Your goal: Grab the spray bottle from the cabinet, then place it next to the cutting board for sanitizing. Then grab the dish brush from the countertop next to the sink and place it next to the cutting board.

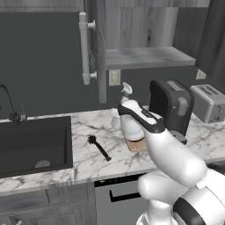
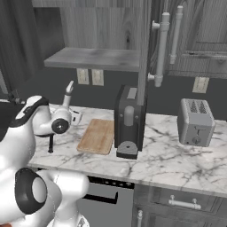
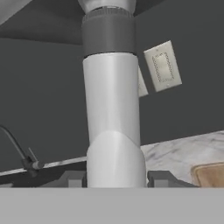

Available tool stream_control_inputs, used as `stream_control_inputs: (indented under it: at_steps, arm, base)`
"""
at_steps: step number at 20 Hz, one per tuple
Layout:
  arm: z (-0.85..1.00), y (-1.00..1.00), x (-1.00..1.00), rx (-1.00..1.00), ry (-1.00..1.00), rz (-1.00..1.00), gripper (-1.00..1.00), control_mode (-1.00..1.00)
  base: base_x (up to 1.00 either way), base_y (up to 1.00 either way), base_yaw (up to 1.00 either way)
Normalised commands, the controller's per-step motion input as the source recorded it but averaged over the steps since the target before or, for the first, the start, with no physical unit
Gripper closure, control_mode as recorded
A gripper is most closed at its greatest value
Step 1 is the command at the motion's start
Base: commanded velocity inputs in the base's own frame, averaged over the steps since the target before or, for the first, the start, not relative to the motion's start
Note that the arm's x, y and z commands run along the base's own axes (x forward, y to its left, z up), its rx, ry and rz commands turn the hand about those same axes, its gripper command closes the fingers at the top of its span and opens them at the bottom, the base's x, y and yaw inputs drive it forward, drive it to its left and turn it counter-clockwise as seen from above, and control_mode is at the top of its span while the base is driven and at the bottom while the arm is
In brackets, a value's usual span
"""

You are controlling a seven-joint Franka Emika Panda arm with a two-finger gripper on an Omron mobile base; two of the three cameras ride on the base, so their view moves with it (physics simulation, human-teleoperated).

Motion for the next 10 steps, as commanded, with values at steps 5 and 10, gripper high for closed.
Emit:
stream_control_inputs:
  at_steps: [5, 10]
  arm:
    - [-0.15, 0.00, 0.21, -0.08, -0.06, -0.03, 1.00, -1.00]
    - [0.00, 0.00, 0.04, -0.07, -0.04, -0.05, 1.00, -1.00]
  base:
    - [0.00, 0.00, 0.00]
    - [0.00, 0.00, 0.00]
